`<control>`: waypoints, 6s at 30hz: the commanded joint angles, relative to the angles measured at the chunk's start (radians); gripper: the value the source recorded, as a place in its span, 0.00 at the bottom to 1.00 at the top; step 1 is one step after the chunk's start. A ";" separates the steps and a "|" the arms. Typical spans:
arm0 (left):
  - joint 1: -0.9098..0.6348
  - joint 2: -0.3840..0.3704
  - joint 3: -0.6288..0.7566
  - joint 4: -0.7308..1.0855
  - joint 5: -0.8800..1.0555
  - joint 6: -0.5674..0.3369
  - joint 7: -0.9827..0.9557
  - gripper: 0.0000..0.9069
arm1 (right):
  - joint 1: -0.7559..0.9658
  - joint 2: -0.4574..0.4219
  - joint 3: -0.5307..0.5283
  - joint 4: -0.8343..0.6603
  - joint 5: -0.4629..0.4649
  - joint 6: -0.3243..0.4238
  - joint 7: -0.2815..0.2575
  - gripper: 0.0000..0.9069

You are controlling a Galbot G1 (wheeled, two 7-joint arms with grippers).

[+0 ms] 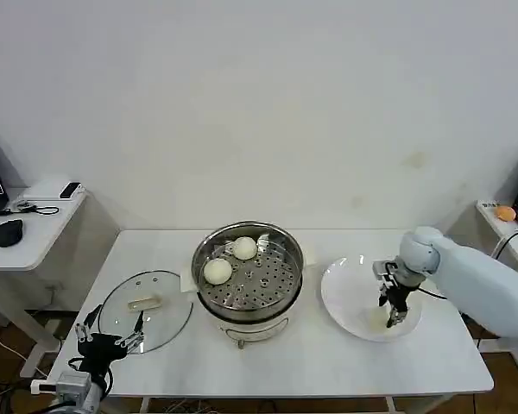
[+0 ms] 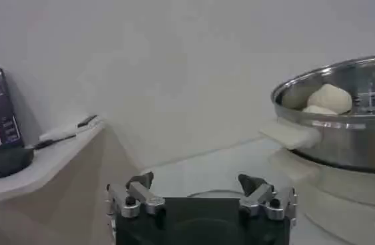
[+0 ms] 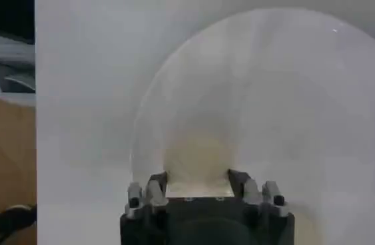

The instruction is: Take steamed baozi put them in steamer then cover it.

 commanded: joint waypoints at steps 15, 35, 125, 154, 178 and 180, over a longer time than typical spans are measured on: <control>-0.020 0.010 0.018 0.014 -0.003 0.000 0.000 1.00 | 0.496 0.098 -0.108 0.015 0.257 -0.034 -0.020 0.69; 0.022 0.005 0.011 -0.062 -0.032 -0.024 -0.106 1.00 | 0.508 0.457 -0.075 -0.052 0.342 0.134 -0.042 0.68; 0.018 -0.008 0.011 -0.019 -0.009 -0.026 -0.091 1.00 | 0.387 0.434 -0.192 0.268 -0.100 0.657 0.084 1.00; 0.014 0.026 0.044 -0.055 -0.040 -0.011 -0.044 1.00 | 0.347 0.122 -0.016 -0.136 0.022 0.041 -0.029 1.00; 0.067 0.010 0.035 -0.091 -0.044 -0.008 -0.047 1.00 | -0.040 0.094 0.208 -0.196 -0.230 0.122 0.015 1.00; 0.068 0.008 0.035 -0.093 -0.043 -0.009 -0.047 1.00 | -0.047 0.094 0.212 -0.206 -0.242 0.129 0.028 1.00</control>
